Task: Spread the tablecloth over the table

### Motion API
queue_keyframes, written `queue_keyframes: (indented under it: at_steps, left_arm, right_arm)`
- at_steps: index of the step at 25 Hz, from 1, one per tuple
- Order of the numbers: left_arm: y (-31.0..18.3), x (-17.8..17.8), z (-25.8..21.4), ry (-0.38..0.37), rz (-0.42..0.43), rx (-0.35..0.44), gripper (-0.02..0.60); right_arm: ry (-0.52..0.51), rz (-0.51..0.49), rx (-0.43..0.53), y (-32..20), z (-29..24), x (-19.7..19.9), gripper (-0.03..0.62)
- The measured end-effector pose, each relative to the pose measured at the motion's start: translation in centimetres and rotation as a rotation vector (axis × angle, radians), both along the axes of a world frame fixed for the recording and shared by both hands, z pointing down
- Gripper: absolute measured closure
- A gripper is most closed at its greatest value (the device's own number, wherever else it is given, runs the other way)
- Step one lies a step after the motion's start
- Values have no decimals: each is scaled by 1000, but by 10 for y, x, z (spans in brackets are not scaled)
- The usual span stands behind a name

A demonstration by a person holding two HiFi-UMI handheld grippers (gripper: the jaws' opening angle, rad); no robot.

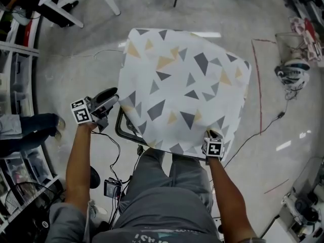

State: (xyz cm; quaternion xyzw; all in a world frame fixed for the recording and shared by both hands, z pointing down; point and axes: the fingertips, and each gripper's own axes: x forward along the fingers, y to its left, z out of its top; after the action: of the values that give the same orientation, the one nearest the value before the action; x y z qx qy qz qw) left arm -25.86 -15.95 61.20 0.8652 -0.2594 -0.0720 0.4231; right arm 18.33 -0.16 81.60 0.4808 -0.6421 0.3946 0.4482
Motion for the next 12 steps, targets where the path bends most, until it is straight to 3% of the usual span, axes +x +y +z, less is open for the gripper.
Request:
queue_keyframes:
  at_steps: [4,8,9,12]
  left_arm:
    - [32,7,-17,20,39,14,370]
    - [56,11,-27,39,43,-28,387]
    - [53,14,-21,-13,48,-42,398]
    - [33,4,17,-305,11,-30,402]
  right_arm:
    - [31,-13,-11,0,3,-1,516]
    - [69,-27,-19,-6,0,1,541]
    - [81,-21,-27,-5,1,1,545]
    - [116,3,-46,4,2,5,554]
